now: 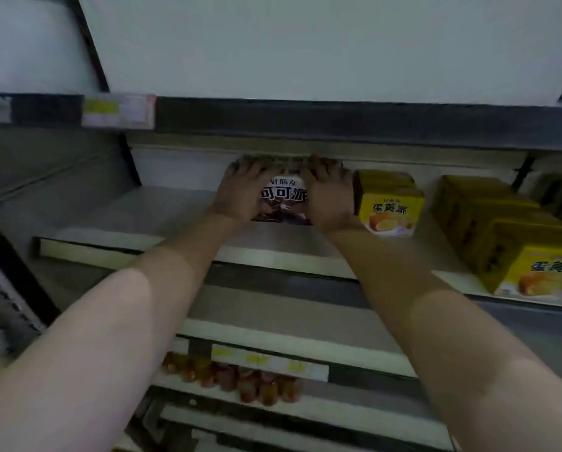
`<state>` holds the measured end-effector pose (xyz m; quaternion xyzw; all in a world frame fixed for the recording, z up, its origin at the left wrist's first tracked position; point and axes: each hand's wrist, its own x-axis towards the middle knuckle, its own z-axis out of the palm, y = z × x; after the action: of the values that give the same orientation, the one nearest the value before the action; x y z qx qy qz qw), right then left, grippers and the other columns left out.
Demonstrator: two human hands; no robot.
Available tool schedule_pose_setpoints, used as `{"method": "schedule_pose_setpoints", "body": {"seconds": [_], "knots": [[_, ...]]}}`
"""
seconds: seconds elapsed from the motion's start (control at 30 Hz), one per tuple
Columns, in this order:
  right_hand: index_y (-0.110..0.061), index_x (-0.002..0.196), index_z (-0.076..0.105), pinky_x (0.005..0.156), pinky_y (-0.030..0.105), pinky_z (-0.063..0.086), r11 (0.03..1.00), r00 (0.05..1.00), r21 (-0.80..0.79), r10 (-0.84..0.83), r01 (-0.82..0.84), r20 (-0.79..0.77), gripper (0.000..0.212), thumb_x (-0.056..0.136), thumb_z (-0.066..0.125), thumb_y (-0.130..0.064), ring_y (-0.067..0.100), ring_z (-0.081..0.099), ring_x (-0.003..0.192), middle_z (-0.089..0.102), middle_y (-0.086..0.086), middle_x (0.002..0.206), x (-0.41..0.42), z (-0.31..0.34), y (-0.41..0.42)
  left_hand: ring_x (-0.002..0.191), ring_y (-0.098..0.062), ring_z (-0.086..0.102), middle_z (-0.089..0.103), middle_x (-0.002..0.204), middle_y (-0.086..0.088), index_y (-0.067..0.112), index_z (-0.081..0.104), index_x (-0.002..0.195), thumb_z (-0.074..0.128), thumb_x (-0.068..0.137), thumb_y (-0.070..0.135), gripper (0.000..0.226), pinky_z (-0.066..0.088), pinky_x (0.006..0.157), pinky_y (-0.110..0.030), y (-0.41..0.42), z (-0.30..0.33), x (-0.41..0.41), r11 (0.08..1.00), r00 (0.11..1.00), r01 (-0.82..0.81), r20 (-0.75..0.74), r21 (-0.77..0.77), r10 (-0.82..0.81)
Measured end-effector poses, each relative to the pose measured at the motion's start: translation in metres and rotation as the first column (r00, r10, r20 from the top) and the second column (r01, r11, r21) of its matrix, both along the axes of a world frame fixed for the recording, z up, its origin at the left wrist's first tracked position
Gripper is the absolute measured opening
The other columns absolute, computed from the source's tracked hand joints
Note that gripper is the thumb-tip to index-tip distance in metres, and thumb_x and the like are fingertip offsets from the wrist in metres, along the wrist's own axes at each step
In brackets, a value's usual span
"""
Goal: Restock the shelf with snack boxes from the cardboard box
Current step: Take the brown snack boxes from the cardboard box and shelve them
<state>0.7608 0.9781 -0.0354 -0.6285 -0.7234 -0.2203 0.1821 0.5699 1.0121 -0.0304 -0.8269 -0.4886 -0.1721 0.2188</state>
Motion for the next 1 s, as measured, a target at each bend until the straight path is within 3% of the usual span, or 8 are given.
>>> {"method": "schedule_pose_setpoints", "body": {"seconds": [0.3,0.5,0.6,0.7,0.83,0.93,1.0], "knots": [[-0.022,0.149,0.036,0.107,0.052,0.028,0.997,0.997,0.007,-0.08,0.08,0.002,0.101,0.065,0.076,-0.064,0.03,0.037,0.136,0.044,0.007,0.146,-0.005,-0.001,0.018,0.126,-0.031,0.044,0.051,0.14,-0.005,0.024,0.043,0.145,0.086,0.06,0.036,0.096,0.025,0.106,-0.042,0.028,-0.005,0.0,0.999,0.996,0.029,0.082,0.014,-0.03],[-0.024,0.152,0.03,0.114,0.058,0.019,0.99,0.99,-0.049,-0.137,0.136,-0.016,0.098,0.074,0.07,-0.067,0.034,0.028,0.142,0.034,0.009,0.154,-0.016,0.001,0.011,0.129,-0.032,0.041,0.046,0.143,-0.006,0.024,0.035,0.149,0.082,0.067,0.039,0.095,0.022,0.111,-0.045,0.021,-0.002,0.002,1.0,0.999,0.007,0.049,0.01,-0.008],[-0.021,0.149,0.036,0.113,0.061,0.017,0.983,0.981,-0.051,-0.178,0.174,-0.073,0.085,0.08,0.067,-0.06,0.04,0.028,0.138,0.035,0.016,0.15,-0.024,0.009,-0.004,0.131,-0.035,0.037,0.042,0.145,-0.01,0.021,0.038,0.147,0.081,0.069,0.038,0.09,0.019,0.114,-0.048,0.013,0.003,0.004,1.0,1.0,0.005,0.007,0.018,-0.005],[-0.009,0.136,0.049,0.102,0.054,0.029,0.983,0.981,0.076,-0.157,0.165,-0.11,0.06,0.085,0.057,-0.039,0.043,0.041,0.124,0.047,0.022,0.136,-0.027,0.017,-0.026,0.128,-0.036,0.04,0.043,0.142,-0.013,0.018,0.047,0.141,0.073,0.073,0.023,0.073,0.027,0.11,-0.047,0.005,0.012,0.008,0.997,0.994,0.062,0.083,0.036,-0.065],[-0.003,0.124,0.059,0.089,0.048,0.039,0.979,0.974,0.1,-0.16,0.177,-0.161,0.047,0.079,0.068,-0.012,0.044,0.05,0.111,0.056,0.026,0.121,-0.024,0.022,-0.052,0.127,-0.038,0.043,0.048,0.138,-0.017,0.011,0.053,0.134,0.062,0.078,0.005,0.057,0.036,0.105,-0.046,-0.012,0.02,0.015,0.973,0.947,0.223,0.223,0.063,-0.231],[-0.003,0.122,0.061,0.079,0.043,0.043,0.976,0.961,0.063,-0.192,0.208,-0.197,0.042,0.08,0.065,-0.01,0.044,0.055,0.101,0.057,0.025,0.113,-0.012,0.015,-0.079,0.119,-0.035,0.052,0.05,0.136,-0.013,0.014,0.056,0.129,0.057,0.088,0.008,0.042,0.046,0.093,-0.04,-0.037,0.019,0.037,0.931,0.888,0.347,0.359,-0.11,-0.288],[-0.004,0.114,0.063,0.069,0.042,0.043,0.967,0.94,0.063,-0.221,0.245,-0.261,0.033,0.083,0.062,-0.012,0.045,0.057,0.094,0.057,0.025,0.11,0.002,0.005,-0.104,0.114,-0.032,0.056,0.055,0.129,-0.009,0.016,0.059,0.124,0.057,0.091,0.013,0.033,0.043,0.083,-0.032,-0.056,0.017,0.055,0.893,0.889,0.385,0.354,-0.233,-0.291]]}}
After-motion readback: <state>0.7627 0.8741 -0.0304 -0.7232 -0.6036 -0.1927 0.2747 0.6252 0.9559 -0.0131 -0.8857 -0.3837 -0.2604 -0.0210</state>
